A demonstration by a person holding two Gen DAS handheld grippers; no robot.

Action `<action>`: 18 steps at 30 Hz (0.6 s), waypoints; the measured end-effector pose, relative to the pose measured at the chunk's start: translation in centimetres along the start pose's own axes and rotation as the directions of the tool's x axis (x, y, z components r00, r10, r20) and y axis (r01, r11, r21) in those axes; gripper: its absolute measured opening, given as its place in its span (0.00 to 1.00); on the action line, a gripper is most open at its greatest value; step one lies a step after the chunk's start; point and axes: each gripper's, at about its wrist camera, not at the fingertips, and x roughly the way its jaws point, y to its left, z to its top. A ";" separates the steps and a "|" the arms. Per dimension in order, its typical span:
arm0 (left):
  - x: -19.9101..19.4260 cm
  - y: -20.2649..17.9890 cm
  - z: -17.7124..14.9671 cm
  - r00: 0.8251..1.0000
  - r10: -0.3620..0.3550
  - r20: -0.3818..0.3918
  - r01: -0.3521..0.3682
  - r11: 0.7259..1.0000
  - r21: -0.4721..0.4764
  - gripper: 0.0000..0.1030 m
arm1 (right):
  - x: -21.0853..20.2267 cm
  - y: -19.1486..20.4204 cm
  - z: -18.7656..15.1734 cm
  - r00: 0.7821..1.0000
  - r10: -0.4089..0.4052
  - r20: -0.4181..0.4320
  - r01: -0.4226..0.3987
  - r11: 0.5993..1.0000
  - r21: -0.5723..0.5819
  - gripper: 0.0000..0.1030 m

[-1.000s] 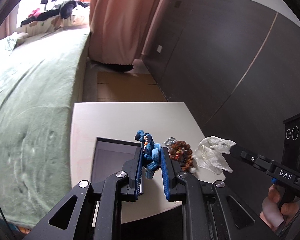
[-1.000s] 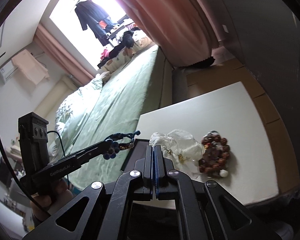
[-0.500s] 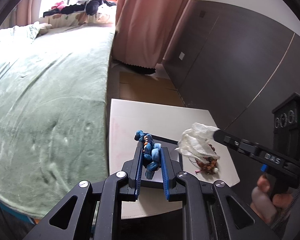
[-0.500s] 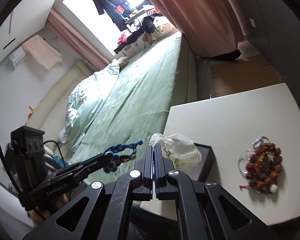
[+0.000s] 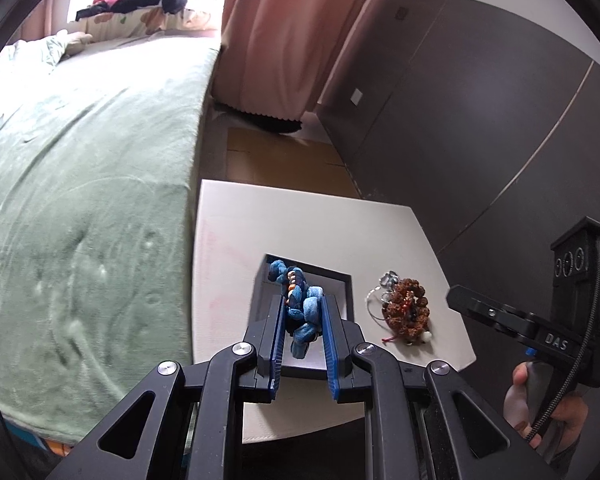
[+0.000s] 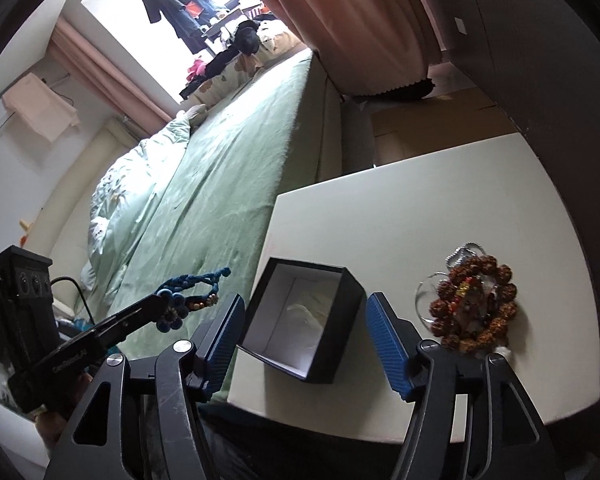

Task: Organize jewelry
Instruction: 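Release the blue strand into the black box with the left tool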

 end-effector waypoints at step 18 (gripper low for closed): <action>4.0 -6.1 1.8 0.999 -0.023 -0.038 0.023 0.999 0.022 0.81 | -6.9 -7.6 -0.7 0.995 -0.071 0.067 0.064 0.992 0.113 0.66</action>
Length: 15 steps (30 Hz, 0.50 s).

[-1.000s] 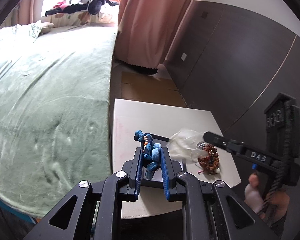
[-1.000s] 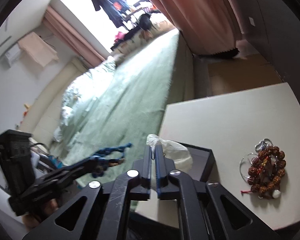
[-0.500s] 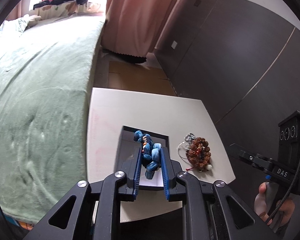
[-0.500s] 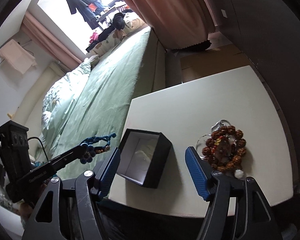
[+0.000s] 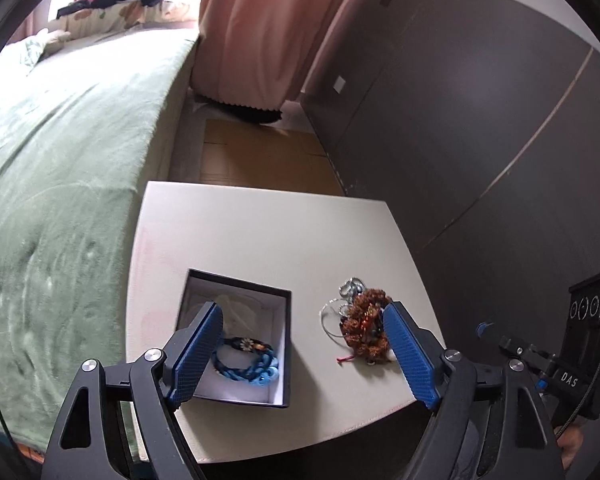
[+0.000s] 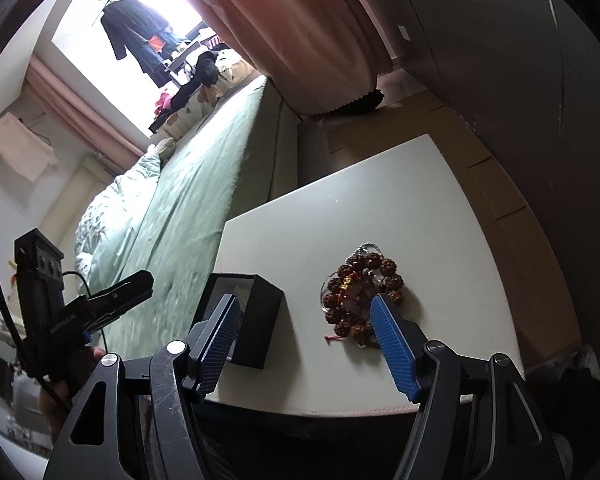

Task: Organize jewelry
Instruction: 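Release the blue strand into the black box with the left tool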

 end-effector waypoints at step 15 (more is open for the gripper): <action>7.4 -6.1 -1.2 0.987 0.005 -0.158 0.014 0.992 0.123 0.46 | -1.2 -7.3 -1.0 0.999 -0.038 0.010 0.036 0.991 0.127 0.66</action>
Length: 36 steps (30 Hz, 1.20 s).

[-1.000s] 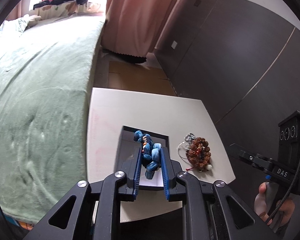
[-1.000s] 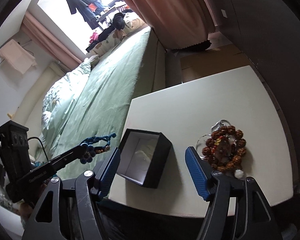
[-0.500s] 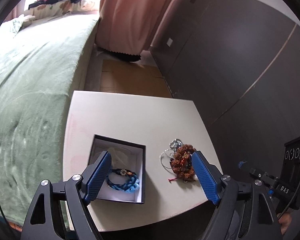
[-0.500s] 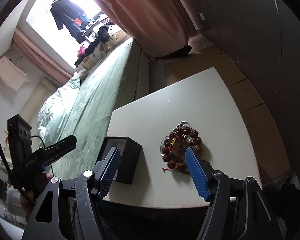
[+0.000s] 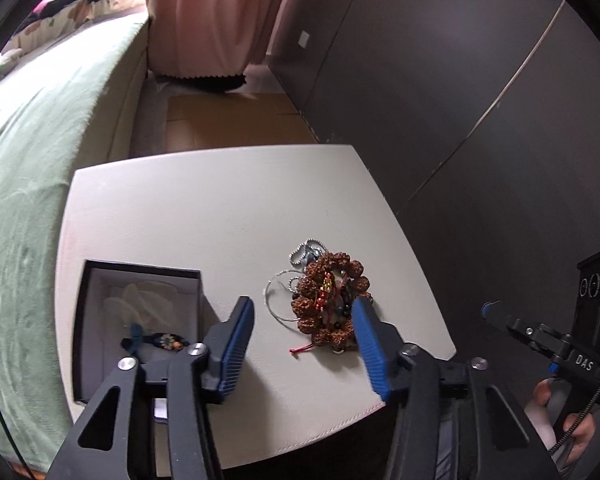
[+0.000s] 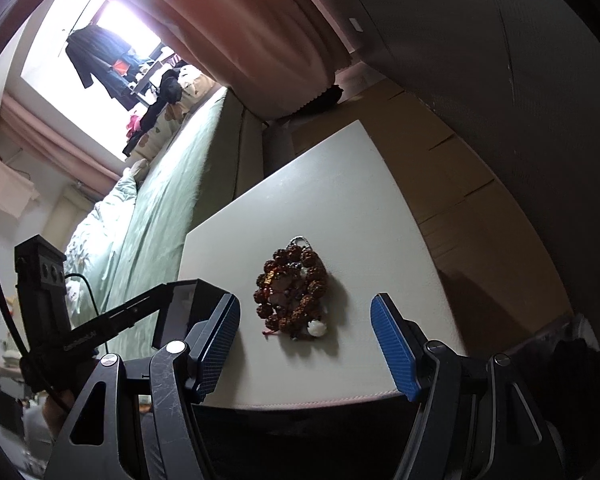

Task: Organize jewelry
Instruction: 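Release the blue strand into the black box with the left tool, then close the left tool on the brown rudraksha bead bracelet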

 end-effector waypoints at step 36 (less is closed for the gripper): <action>9.9 -1.2 -1.4 0.981 0.022 -0.193 -0.011 0.998 0.058 0.27 | 0.7 -5.0 -0.1 1.000 0.022 0.004 -0.022 0.996 0.081 0.67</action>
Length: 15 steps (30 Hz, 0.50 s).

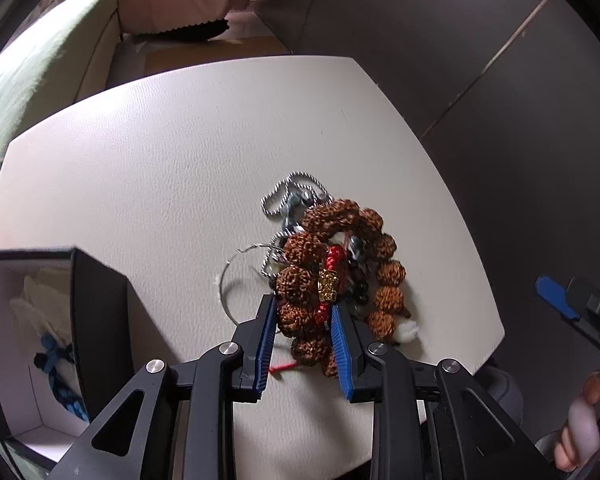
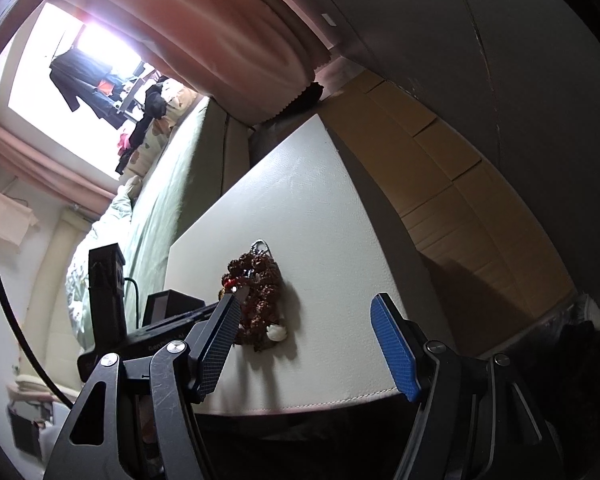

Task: Organize jewelry
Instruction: 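Close the left tool on the brown rudraksha bead bracelet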

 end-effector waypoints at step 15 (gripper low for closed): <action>-0.1 -0.6 -2.1 0.997 -0.049 -0.052 0.048 0.999 -0.013 0.28 | -0.8 0.7 -0.2 1.000 0.002 0.004 -0.002 1.000 -0.014 0.67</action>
